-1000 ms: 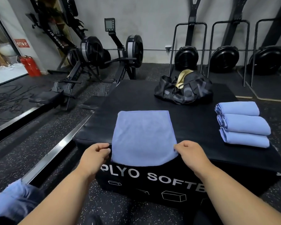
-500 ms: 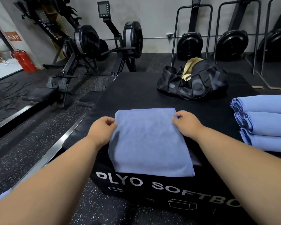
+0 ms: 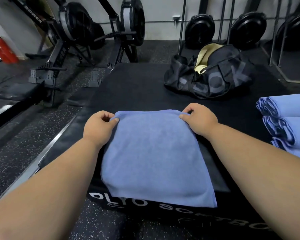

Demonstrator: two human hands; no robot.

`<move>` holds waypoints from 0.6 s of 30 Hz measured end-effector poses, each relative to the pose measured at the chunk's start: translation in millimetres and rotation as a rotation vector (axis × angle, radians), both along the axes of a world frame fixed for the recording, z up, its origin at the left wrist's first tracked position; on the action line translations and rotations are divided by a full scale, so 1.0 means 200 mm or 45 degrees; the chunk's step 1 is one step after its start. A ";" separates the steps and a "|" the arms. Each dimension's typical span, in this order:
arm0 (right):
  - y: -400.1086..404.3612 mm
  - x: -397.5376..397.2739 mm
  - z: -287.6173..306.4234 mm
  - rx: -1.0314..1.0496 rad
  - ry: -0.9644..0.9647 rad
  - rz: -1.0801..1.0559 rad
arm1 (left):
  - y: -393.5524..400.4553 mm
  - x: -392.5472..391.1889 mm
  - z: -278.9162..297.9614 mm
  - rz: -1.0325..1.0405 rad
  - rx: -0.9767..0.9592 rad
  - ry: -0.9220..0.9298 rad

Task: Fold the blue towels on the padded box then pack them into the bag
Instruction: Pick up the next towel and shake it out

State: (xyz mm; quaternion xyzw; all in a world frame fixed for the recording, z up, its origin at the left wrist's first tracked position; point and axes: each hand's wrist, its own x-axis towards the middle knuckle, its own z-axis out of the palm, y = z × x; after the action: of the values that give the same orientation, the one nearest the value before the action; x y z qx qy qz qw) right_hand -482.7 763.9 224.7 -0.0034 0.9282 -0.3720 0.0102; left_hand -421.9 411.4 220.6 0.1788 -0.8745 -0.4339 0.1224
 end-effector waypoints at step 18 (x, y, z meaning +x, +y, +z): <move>0.17 0.64 0.01 -0.325 0.287 -0.017 | 0.04 0.68 0.03 -0.233 0.046 0.180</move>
State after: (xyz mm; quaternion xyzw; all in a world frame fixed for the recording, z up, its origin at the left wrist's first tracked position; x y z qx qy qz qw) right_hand -355.2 798.6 227.0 -0.0402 0.8687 -0.4841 -0.0969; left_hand -285.6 418.6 226.5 0.0695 -0.8685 -0.4704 0.1404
